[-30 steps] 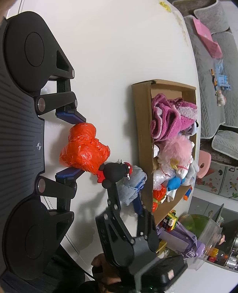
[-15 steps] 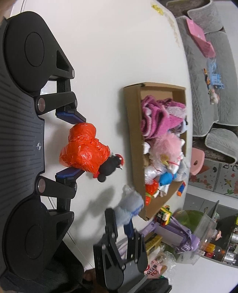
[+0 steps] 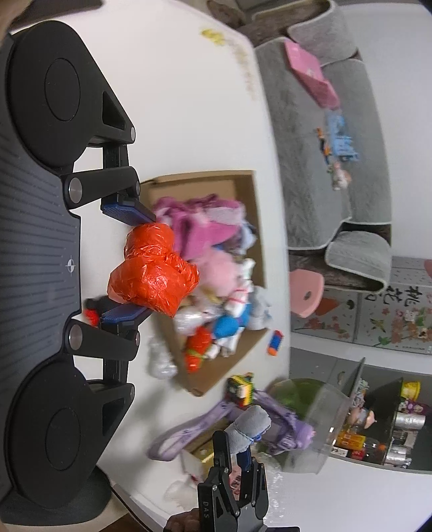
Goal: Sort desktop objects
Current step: 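Lift the orange bundle and blue-grey sock bundle and carry them over the box, then lower both bundles into the box and open both tools, then move the left tool to the Minnie Mouse figure while the right tool approaches the clear plastic bag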
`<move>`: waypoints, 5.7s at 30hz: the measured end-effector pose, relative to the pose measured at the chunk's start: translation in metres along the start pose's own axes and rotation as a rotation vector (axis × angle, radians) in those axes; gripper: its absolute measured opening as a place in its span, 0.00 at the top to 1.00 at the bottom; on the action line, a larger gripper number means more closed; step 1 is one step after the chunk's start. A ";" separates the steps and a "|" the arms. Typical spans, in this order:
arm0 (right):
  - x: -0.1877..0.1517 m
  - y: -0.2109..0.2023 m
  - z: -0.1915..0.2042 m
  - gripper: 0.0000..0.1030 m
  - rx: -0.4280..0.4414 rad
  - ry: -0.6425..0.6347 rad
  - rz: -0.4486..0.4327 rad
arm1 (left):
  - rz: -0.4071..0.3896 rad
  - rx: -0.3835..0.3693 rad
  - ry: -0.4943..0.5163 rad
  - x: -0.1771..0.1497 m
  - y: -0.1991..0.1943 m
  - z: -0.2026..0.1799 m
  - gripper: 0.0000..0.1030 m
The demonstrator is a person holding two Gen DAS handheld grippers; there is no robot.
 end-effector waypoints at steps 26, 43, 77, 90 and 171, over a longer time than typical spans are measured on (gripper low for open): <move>0.023 0.077 -0.029 0.65 -0.015 -0.108 0.058 | 0.070 0.003 0.093 0.060 0.114 -0.012 0.45; -0.014 0.122 -0.054 0.65 -0.021 -0.082 0.176 | 0.169 -0.014 0.081 0.038 0.183 -0.015 0.46; -0.020 0.129 -0.072 0.55 -0.057 -0.100 0.186 | 0.180 -0.007 0.049 0.032 0.194 -0.012 0.32; -0.007 0.109 -0.061 0.50 -0.068 -0.105 0.147 | 0.129 -0.021 0.023 0.042 0.157 -0.018 0.17; -0.107 0.065 0.022 0.19 -0.270 0.217 0.084 | 0.121 0.139 -0.113 -0.096 0.099 0.012 0.13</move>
Point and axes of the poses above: each gripper's, at about its wrist camera, not at the fingertips, and y roughly the way its jaws point, z to its left, x to its top, the point moved 10 cm from there along y, roughly the way its jaws point, and after that the axes turned 15 degrees about -z, right-handed, at the moved point
